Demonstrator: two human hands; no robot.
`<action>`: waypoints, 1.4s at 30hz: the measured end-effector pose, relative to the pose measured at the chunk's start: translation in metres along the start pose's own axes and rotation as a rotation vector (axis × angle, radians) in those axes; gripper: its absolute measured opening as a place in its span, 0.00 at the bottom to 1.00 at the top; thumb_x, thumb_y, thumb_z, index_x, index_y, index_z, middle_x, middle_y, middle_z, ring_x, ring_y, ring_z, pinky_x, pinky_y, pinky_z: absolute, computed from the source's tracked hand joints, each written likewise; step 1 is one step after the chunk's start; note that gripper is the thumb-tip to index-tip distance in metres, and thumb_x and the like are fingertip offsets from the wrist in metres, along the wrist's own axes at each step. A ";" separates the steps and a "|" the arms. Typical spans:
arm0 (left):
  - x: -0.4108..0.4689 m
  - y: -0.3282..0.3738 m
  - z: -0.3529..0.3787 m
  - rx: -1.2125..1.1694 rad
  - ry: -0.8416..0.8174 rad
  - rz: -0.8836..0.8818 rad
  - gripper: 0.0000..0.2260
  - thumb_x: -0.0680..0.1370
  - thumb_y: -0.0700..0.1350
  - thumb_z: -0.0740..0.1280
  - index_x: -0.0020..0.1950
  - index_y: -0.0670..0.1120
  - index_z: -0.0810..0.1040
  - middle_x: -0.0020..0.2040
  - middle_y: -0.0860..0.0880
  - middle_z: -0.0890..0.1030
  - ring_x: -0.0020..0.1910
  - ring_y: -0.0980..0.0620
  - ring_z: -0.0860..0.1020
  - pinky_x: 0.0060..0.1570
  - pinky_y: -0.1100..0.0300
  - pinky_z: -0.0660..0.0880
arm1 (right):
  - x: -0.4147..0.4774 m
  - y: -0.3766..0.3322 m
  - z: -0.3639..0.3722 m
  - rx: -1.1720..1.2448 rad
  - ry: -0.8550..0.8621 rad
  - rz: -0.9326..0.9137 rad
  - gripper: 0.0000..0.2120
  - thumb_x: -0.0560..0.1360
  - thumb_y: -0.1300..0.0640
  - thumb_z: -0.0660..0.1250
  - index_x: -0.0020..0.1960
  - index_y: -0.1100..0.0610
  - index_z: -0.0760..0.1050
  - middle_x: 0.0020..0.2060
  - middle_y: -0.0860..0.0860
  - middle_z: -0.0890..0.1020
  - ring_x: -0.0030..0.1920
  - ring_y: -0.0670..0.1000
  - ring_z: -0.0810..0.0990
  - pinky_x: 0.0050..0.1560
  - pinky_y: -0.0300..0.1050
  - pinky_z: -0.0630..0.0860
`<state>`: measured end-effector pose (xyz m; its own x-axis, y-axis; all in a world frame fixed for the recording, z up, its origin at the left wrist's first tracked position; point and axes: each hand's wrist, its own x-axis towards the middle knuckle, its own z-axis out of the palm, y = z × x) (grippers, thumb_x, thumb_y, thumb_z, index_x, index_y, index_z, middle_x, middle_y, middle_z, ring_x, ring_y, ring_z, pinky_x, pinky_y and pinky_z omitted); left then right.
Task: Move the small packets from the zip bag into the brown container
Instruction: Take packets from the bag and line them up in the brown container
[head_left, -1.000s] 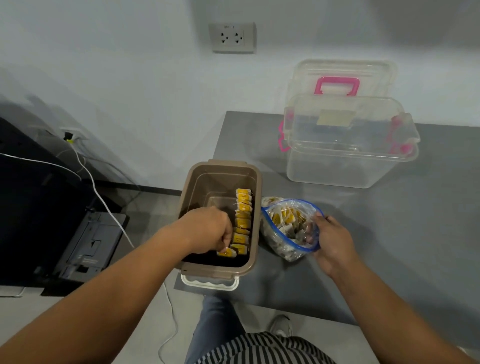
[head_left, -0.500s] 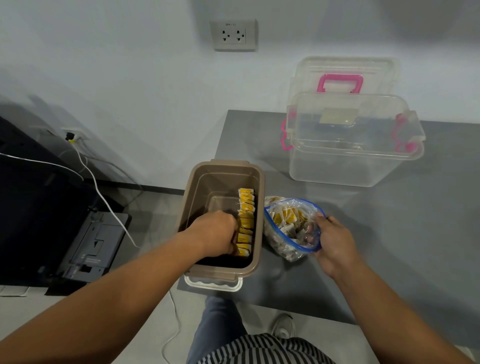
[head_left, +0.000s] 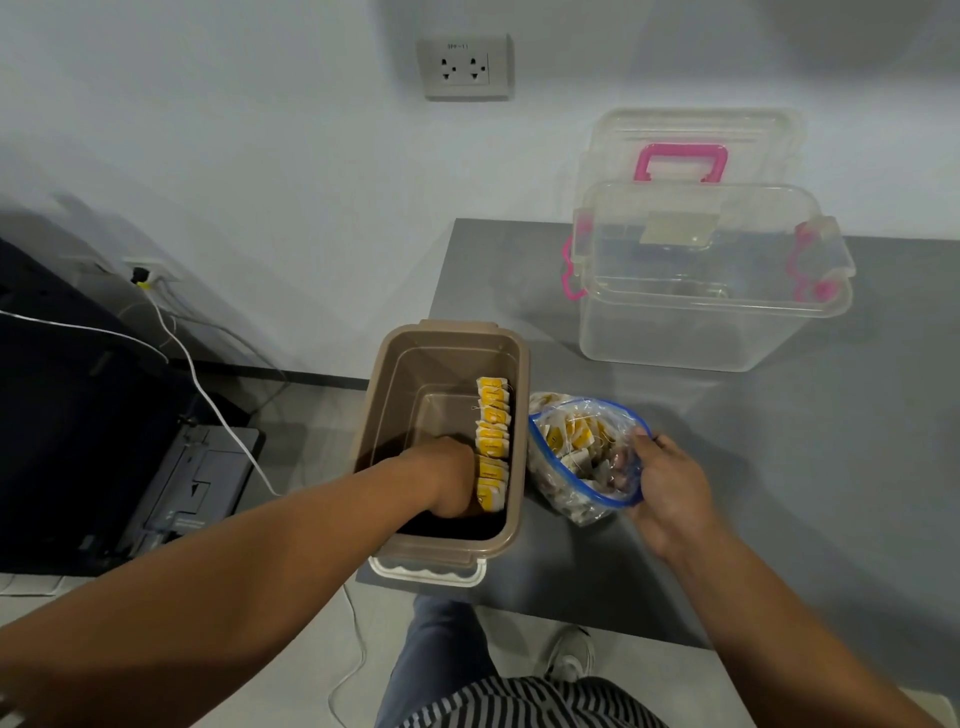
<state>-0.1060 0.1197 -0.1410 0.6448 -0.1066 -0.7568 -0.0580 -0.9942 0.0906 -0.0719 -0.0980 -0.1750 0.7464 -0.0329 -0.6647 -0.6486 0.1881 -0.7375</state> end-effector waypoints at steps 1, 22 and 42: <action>0.001 -0.001 0.001 0.004 -0.008 -0.001 0.11 0.82 0.49 0.63 0.58 0.45 0.79 0.55 0.44 0.81 0.45 0.49 0.74 0.49 0.58 0.70 | 0.000 0.000 0.000 0.004 0.003 -0.002 0.08 0.84 0.58 0.61 0.52 0.57 0.78 0.48 0.57 0.84 0.50 0.57 0.83 0.53 0.56 0.81; 0.002 -0.003 -0.002 -0.159 0.056 -0.031 0.10 0.77 0.53 0.70 0.53 0.49 0.80 0.48 0.49 0.79 0.44 0.51 0.74 0.48 0.58 0.71 | -0.003 -0.003 -0.001 -0.001 -0.001 0.008 0.09 0.85 0.57 0.60 0.56 0.58 0.78 0.47 0.54 0.84 0.48 0.52 0.84 0.42 0.47 0.82; -0.056 0.031 -0.076 -0.321 0.620 0.143 0.06 0.77 0.54 0.71 0.47 0.53 0.83 0.41 0.58 0.82 0.41 0.63 0.79 0.40 0.71 0.71 | -0.010 -0.005 -0.008 -0.009 -0.062 -0.022 0.09 0.84 0.58 0.61 0.51 0.60 0.78 0.42 0.56 0.87 0.42 0.53 0.87 0.39 0.48 0.82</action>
<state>-0.0861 0.0957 -0.0470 0.9679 -0.1130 -0.2243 -0.0086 -0.9075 0.4200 -0.0772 -0.1063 -0.1660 0.7684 0.0244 -0.6395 -0.6327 0.1791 -0.7534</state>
